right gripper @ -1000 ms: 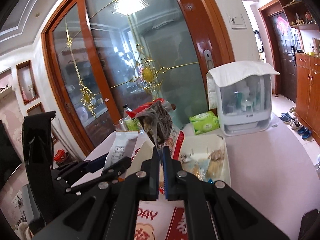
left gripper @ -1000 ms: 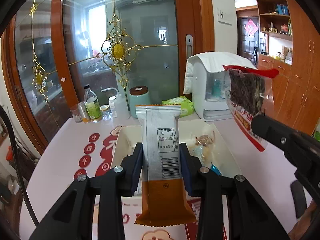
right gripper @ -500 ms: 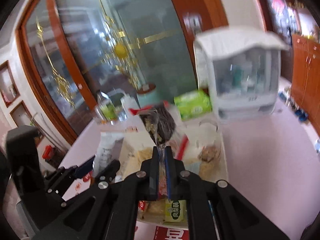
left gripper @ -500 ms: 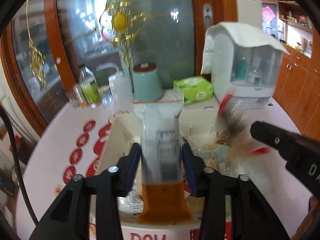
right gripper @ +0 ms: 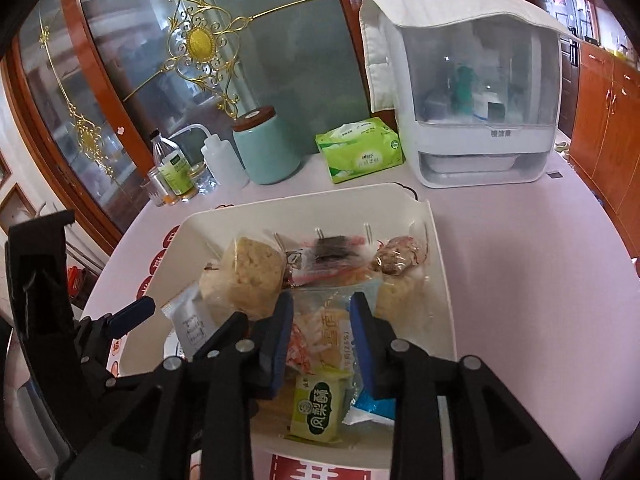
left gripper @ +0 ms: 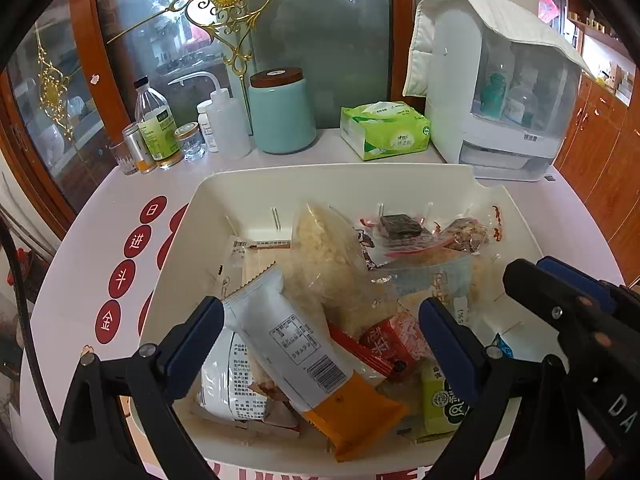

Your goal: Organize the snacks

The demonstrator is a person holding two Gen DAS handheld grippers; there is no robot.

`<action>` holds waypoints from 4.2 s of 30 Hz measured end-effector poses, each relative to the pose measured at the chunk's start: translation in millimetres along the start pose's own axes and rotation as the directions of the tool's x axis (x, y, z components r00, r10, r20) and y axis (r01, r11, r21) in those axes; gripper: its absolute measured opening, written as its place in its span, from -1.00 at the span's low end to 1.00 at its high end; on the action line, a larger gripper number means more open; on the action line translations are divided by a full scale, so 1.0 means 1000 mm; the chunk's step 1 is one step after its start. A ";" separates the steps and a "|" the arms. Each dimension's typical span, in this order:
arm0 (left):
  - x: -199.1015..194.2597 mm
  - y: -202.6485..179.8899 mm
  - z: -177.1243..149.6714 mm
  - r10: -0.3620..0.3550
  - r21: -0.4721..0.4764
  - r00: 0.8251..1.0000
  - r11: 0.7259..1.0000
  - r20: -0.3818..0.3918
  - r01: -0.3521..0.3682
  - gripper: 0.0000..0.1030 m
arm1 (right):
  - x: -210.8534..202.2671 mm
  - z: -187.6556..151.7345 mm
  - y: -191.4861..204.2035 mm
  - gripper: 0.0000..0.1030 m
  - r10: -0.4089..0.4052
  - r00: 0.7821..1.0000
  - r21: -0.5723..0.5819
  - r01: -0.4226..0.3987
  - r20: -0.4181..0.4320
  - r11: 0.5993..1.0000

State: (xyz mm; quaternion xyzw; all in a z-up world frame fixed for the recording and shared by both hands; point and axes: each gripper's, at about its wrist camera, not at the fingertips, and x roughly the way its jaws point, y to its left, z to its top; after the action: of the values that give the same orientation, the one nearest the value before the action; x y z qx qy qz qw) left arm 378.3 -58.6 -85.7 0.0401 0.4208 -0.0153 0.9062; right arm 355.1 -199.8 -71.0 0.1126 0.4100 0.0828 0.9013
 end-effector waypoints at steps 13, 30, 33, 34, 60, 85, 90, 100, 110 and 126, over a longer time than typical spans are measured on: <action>-0.036 0.005 -0.007 0.012 -0.008 1.000 1.000 0.022 -0.012 0.89 | -0.024 -0.010 0.007 -0.29 -0.026 0.999 -0.033 0.027 0.031 0.999; -0.181 0.014 -0.089 0.015 0.032 0.990 0.999 0.140 -0.020 0.98 | -0.155 -0.080 0.022 0.19 -0.016 0.988 -0.029 0.021 0.151 0.999; -0.200 0.018 -0.111 0.010 0.027 0.991 1.000 0.131 -0.014 0.99 | -0.174 -0.099 0.022 0.22 -0.020 0.988 -0.020 0.023 0.151 1.000; -0.206 0.019 -0.119 0.007 0.024 0.992 1.000 0.124 -0.010 0.99 | -0.179 -0.106 0.023 0.24 -0.017 0.989 -0.020 0.020 0.148 1.000; -0.282 0.040 -0.221 0.015 -0.059 1.000 0.998 0.024 -0.014 0.99 | -0.246 -0.209 0.044 0.40 -0.050 0.998 -0.018 0.051 0.041 0.999; -0.280 0.043 -0.231 0.048 -0.077 0.999 0.996 -0.014 -0.049 0.99 | -0.251 -0.226 0.054 0.40 -0.054 0.998 -0.047 0.055 0.032 0.997; -0.280 0.043 -0.232 0.049 -0.075 0.999 0.996 -0.014 -0.050 0.99 | -0.252 -0.226 0.054 0.40 -0.053 0.998 -0.051 0.055 0.035 0.997; -0.281 0.043 -0.232 0.048 -0.076 0.999 0.996 -0.012 -0.049 0.99 | -0.255 -0.227 0.056 0.40 -0.052 0.998 -0.048 0.054 0.036 0.997; -0.284 0.040 -0.230 0.050 -0.070 0.999 0.996 -0.015 -0.051 0.99 | -0.256 -0.228 0.056 0.40 -0.054 0.998 -0.047 0.056 0.044 0.997; -0.284 0.038 -0.231 0.051 -0.066 0.999 0.996 -0.020 -0.052 0.99 | -0.257 -0.229 0.055 0.40 -0.051 0.998 -0.036 0.052 0.039 0.998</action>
State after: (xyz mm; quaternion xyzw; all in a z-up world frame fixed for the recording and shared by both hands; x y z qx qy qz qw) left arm 20.9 -3.2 -15.1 0.0207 0.4282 0.0225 0.9032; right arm 11.0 -177.8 -17.2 0.0869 0.3938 0.0649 0.9128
